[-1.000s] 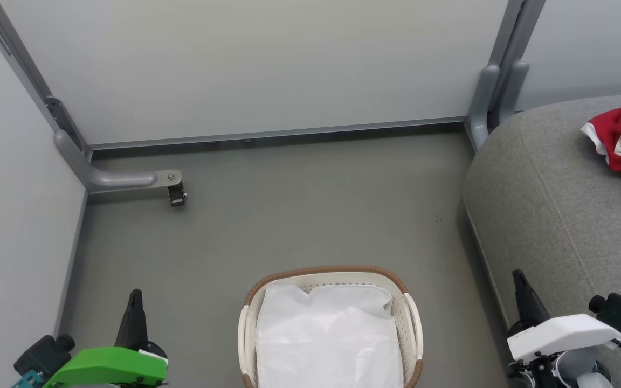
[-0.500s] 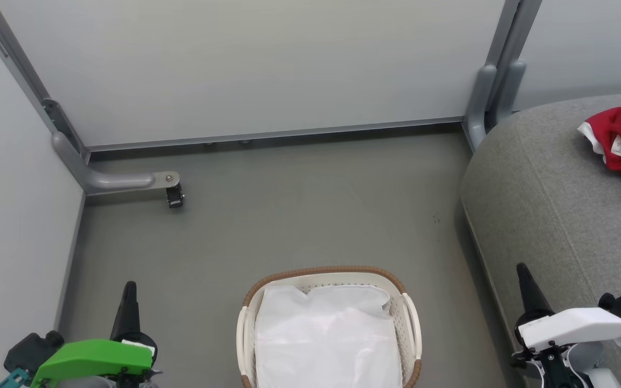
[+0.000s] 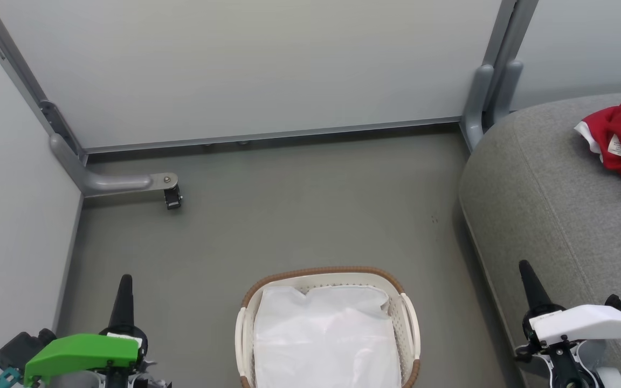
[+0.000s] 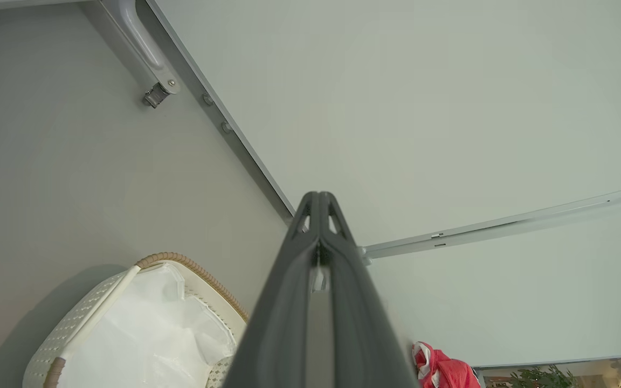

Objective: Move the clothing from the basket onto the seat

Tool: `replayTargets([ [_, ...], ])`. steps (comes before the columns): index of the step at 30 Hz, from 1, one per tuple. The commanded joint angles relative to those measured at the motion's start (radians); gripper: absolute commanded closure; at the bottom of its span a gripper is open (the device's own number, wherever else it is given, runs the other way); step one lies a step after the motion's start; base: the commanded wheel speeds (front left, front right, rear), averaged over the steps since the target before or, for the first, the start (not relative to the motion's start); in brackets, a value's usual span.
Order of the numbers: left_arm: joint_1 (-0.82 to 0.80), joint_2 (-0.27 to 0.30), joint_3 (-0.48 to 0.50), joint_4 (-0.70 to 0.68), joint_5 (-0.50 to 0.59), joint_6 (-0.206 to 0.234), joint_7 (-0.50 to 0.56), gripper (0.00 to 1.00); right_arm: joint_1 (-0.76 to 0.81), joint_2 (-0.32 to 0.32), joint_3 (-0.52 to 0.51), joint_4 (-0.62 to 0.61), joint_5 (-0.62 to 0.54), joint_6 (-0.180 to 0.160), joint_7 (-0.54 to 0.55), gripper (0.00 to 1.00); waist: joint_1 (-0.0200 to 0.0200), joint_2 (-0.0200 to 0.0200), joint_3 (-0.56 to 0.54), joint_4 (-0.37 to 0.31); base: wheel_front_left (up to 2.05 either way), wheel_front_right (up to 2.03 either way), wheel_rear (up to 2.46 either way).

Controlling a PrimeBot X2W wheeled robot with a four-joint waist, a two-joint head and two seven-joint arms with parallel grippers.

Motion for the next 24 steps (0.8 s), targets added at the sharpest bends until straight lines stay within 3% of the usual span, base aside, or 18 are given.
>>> replayTargets([
  [1, -0.025, 0.008, 0.010, -0.008, -0.025, -0.008, 0.006, 1.00, -0.022, -0.006, -0.007, -0.014, 0.026, -0.001, 0.008, 1.00, 0.0000, -0.0001, 0.000, -0.001, 0.00, 0.00, 0.00],
  [24, -0.048, 0.008, 0.043, -0.017, -0.213, -0.012, 0.064, 1.00, -0.029, -0.007, -0.030, -0.027, 0.240, 0.000, 0.063, 1.00, 0.0000, -0.0001, -0.003, -0.010, 0.00, 0.00, 0.00],
])
